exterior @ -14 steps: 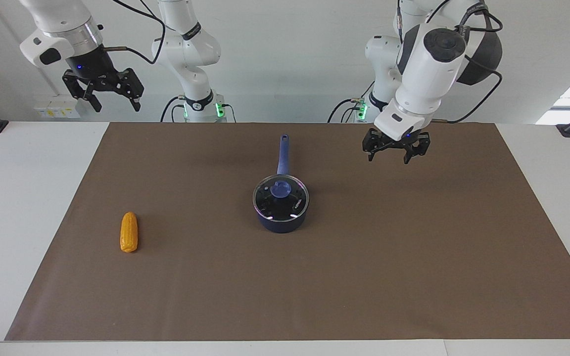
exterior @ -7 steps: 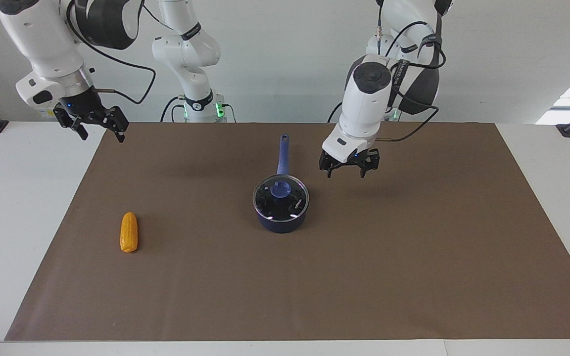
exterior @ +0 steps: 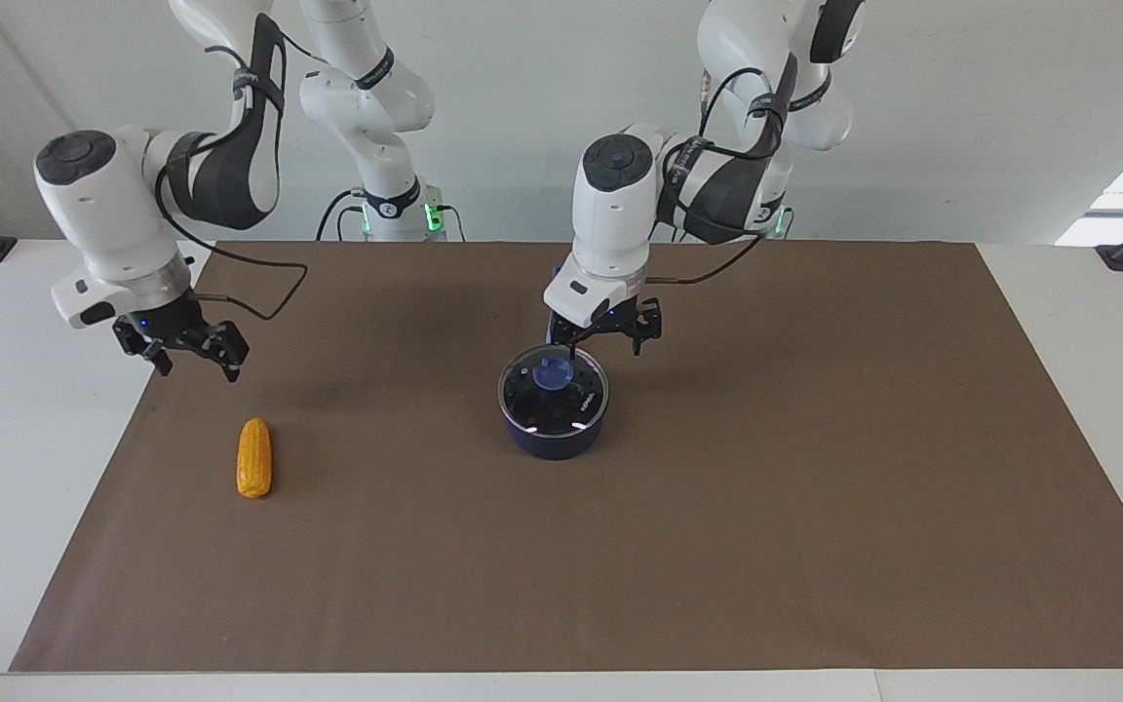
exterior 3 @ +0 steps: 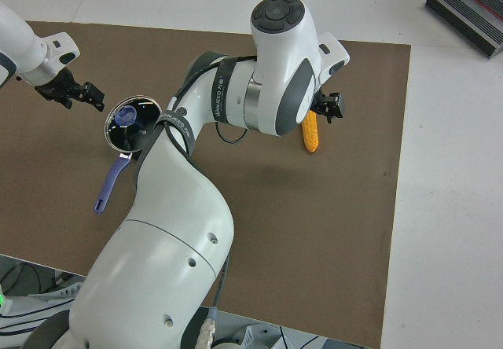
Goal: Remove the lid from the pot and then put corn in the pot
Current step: 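Move the left gripper to the lid knob while the right gripper reaches the corn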
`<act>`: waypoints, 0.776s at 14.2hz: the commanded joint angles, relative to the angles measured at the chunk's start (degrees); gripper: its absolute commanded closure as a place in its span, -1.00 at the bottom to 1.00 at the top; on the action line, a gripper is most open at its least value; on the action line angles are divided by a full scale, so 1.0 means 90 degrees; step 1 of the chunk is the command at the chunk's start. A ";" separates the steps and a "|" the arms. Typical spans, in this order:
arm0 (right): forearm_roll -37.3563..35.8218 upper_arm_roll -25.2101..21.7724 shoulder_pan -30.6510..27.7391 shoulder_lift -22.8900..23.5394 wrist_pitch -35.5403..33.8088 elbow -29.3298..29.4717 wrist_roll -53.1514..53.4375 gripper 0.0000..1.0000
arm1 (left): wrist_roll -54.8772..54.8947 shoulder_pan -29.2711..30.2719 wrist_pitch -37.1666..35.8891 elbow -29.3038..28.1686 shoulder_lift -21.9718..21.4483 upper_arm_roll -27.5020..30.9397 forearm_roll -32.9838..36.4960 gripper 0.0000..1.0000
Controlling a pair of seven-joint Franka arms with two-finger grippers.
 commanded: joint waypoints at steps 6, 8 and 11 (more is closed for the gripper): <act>0.0077 0.0084 -0.0100 0.1084 0.1200 0.0157 -0.0066 -1.00 | -0.0970 -0.0311 0.0188 0.1064 0.1139 -0.0119 0.0069 -1.00; 0.0058 0.0113 -0.0081 0.1396 0.1338 0.0253 -0.0202 -1.00 | -0.1020 -0.0311 0.0227 0.1193 0.1277 -0.0119 0.0069 -1.00; 0.0068 0.0201 -0.0071 0.1593 0.1658 0.0381 -0.1556 -1.00 | -0.1010 -0.0311 0.0218 0.1184 0.1278 -0.0100 0.0108 -1.00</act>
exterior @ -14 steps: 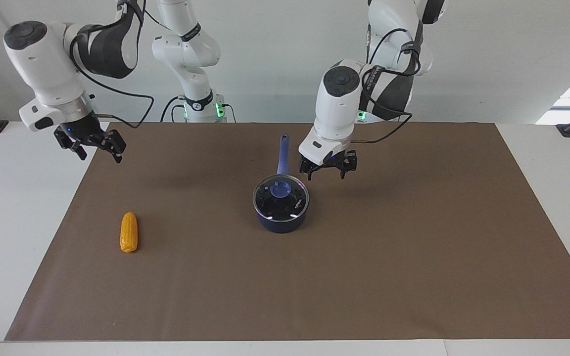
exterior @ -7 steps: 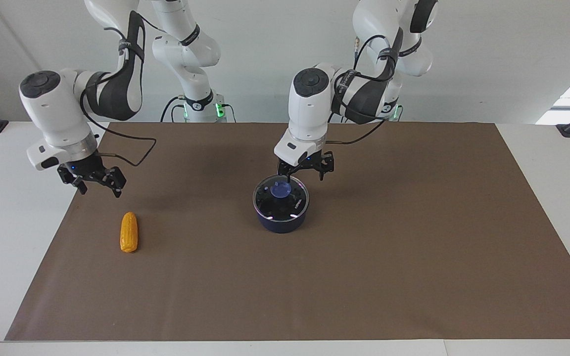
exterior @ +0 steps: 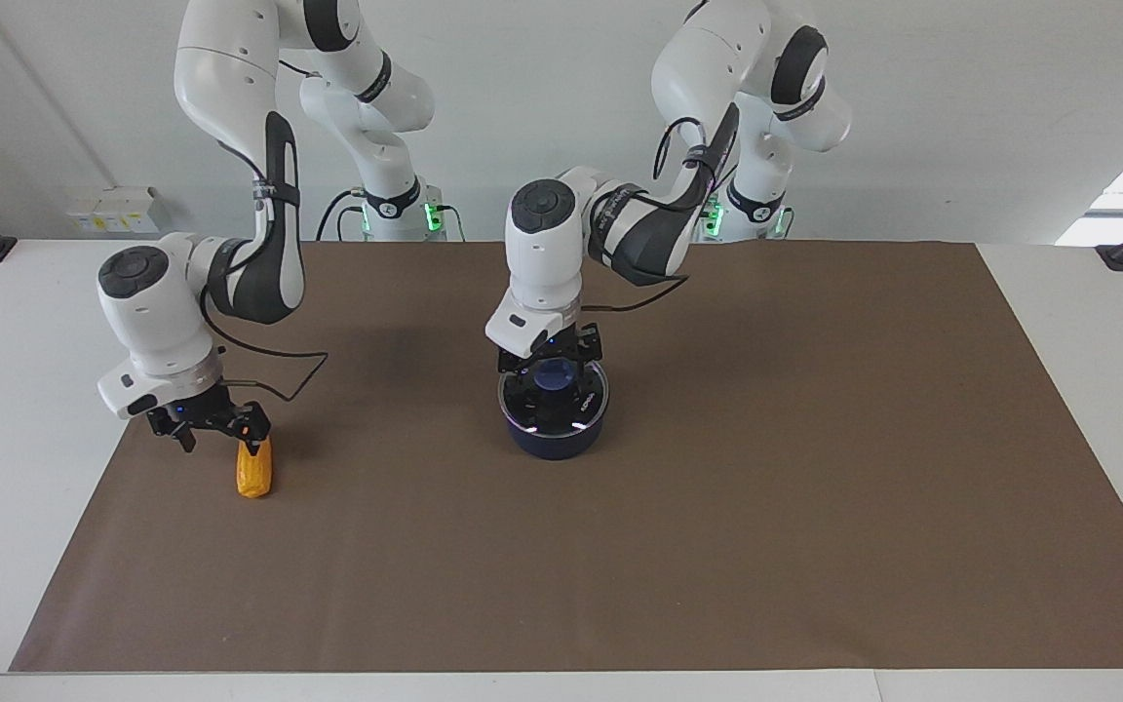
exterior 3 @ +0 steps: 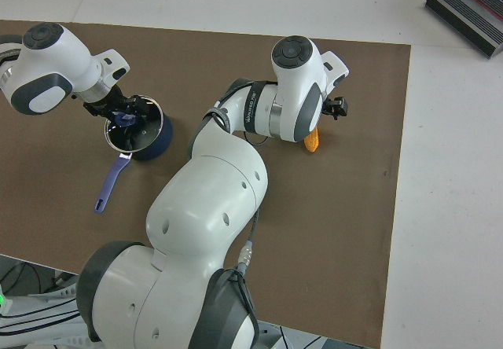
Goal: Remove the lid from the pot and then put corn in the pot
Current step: 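Move the left gripper to the lid knob while the right gripper reaches the corn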
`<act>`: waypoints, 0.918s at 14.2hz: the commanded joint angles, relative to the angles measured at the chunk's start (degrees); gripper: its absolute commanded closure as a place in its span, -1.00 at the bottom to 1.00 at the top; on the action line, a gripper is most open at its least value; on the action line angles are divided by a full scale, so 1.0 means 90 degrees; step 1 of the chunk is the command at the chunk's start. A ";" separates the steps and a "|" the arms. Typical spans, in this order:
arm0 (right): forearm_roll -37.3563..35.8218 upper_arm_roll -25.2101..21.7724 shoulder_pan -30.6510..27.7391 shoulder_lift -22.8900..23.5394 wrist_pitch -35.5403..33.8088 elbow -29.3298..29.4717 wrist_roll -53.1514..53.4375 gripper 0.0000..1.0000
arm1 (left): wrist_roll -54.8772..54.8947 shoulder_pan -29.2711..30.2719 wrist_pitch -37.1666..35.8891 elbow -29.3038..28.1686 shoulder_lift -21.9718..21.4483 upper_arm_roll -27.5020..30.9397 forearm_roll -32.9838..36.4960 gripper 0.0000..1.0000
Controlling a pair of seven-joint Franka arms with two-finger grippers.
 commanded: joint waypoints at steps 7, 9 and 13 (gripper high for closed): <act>0.0310 0.0223 -0.0033 0.0352 0.0455 0.0120 -0.1778 -1.00 | -0.0232 -0.0060 0.0058 0.0146 0.0016 0.0059 0.0121 -1.00; 0.0311 0.0223 -0.0042 0.0410 0.0455 0.0042 -0.1778 -1.00 | -0.0340 -0.0030 0.0243 0.0020 -0.0023 0.0059 0.0121 -1.00; 0.0320 0.0223 -0.0023 0.0411 0.0455 -0.0046 -0.1778 -1.00 | -0.0350 -0.0001 0.0381 -0.0352 -0.0248 0.0059 0.0121 -0.98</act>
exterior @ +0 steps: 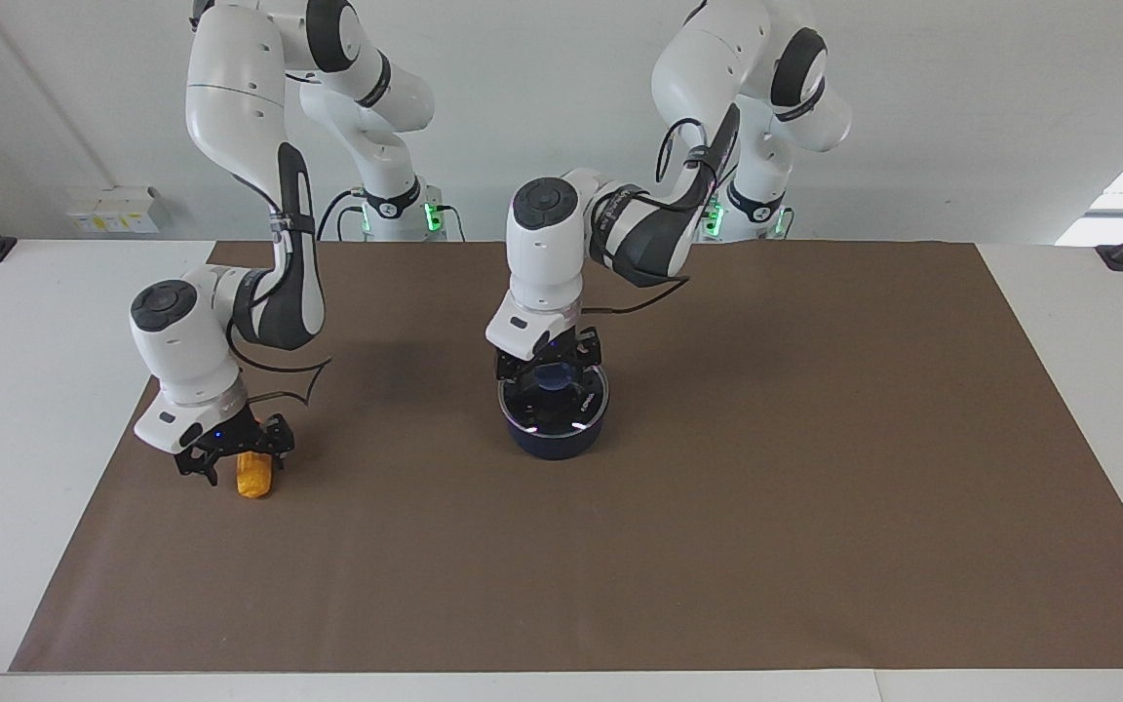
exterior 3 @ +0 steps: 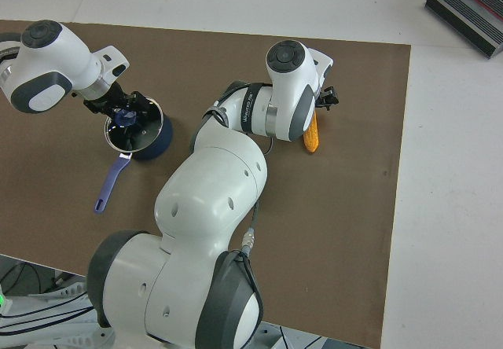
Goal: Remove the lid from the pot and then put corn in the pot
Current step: 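Grasp the lid knob with the left gripper while the right gripper grasps the corn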
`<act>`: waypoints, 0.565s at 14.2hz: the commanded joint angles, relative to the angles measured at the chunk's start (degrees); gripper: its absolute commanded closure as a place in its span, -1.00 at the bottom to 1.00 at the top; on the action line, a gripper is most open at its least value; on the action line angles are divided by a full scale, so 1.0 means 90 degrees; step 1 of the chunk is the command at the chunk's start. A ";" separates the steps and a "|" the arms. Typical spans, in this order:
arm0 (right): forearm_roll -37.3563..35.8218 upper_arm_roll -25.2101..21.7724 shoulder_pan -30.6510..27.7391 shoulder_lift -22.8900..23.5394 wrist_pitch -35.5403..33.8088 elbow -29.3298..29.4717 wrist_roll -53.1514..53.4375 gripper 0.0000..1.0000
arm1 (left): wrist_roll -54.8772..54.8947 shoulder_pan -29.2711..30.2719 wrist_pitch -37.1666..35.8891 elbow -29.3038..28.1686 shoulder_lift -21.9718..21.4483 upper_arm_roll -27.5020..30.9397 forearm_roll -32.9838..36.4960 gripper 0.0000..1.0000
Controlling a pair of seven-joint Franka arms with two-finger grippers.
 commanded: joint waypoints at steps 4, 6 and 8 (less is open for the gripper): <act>0.0169 0.0020 -0.0030 -0.0020 -0.0027 -0.0125 -0.0267 -0.36 | -0.0140 -0.0005 0.0150 -0.0575 -0.0353 0.0009 0.0061 -0.93; 0.0169 0.0020 -0.0030 -0.0030 -0.0192 -0.0096 -0.0257 0.40 | -0.0120 -0.0005 0.0082 -0.0575 -0.0363 0.0009 0.0061 -0.88; 0.0169 0.0020 -0.0059 -0.0069 -0.0807 0.0001 -0.0199 1.00 | -0.0120 -0.0005 0.0082 -0.0575 -0.0372 0.0009 0.0061 -0.81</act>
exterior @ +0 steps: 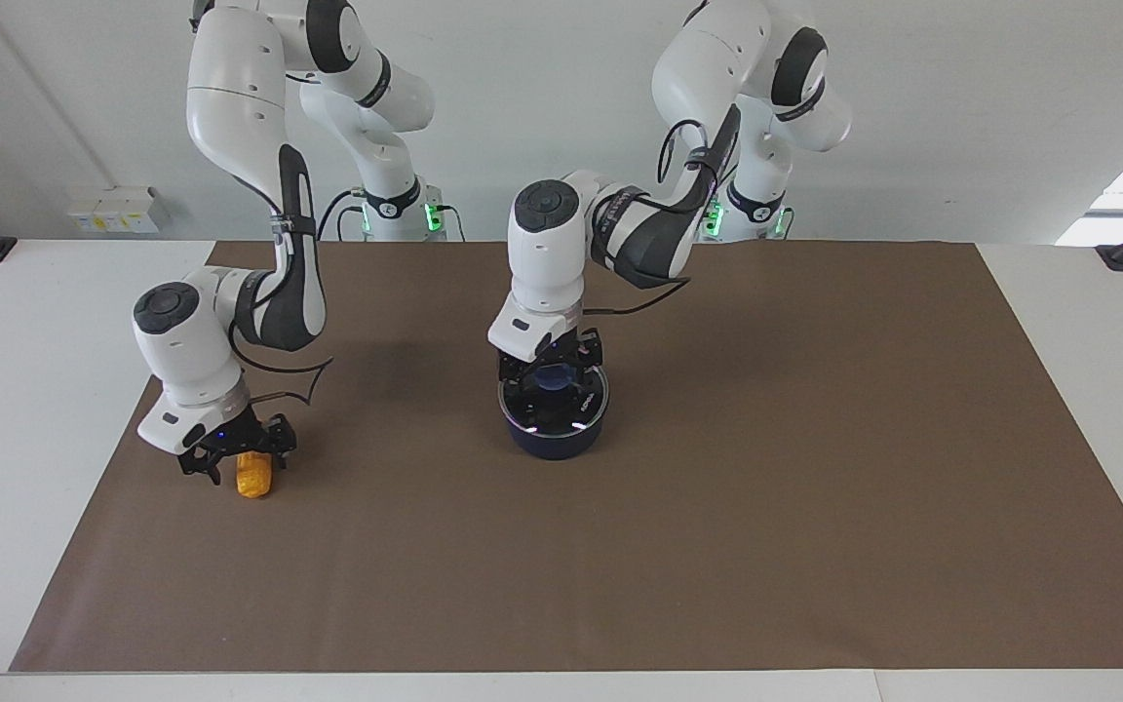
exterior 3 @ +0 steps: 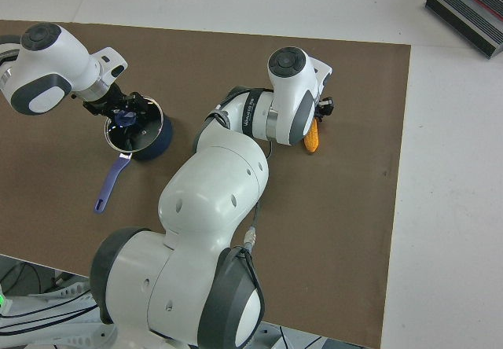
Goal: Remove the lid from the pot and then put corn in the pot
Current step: 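Grasp the lid knob with the left gripper while the right gripper grasps the corn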
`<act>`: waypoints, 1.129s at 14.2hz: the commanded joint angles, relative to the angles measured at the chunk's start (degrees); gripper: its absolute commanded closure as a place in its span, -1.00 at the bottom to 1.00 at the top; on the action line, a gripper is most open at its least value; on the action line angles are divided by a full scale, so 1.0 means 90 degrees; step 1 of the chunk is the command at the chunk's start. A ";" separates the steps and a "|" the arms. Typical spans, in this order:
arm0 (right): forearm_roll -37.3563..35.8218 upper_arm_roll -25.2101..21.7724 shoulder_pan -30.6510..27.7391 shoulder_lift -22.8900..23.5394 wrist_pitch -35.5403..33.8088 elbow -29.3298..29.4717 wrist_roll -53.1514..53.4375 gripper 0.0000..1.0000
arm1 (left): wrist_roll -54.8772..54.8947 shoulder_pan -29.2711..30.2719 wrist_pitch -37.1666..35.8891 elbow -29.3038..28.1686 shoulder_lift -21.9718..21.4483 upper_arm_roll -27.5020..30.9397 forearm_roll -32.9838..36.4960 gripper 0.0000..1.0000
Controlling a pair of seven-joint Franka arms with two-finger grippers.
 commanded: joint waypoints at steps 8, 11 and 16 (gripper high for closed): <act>0.0192 0.0014 -0.0094 -0.0302 -0.0490 0.0392 0.0554 1.00 | -0.0031 0.0063 0.0065 -0.0333 -0.0349 0.0018 -0.0105 0.82; 0.0182 0.0014 -0.0084 -0.0624 -0.0548 0.0392 0.0809 1.00 | -0.0021 0.0141 0.0066 -0.0313 -0.0378 0.0018 -0.0154 0.82; 0.0163 0.0014 0.0072 -0.1269 -0.1357 0.0392 0.1657 1.00 | 0.0008 0.0316 -0.0138 -0.0264 -0.0651 0.0096 -0.0154 1.00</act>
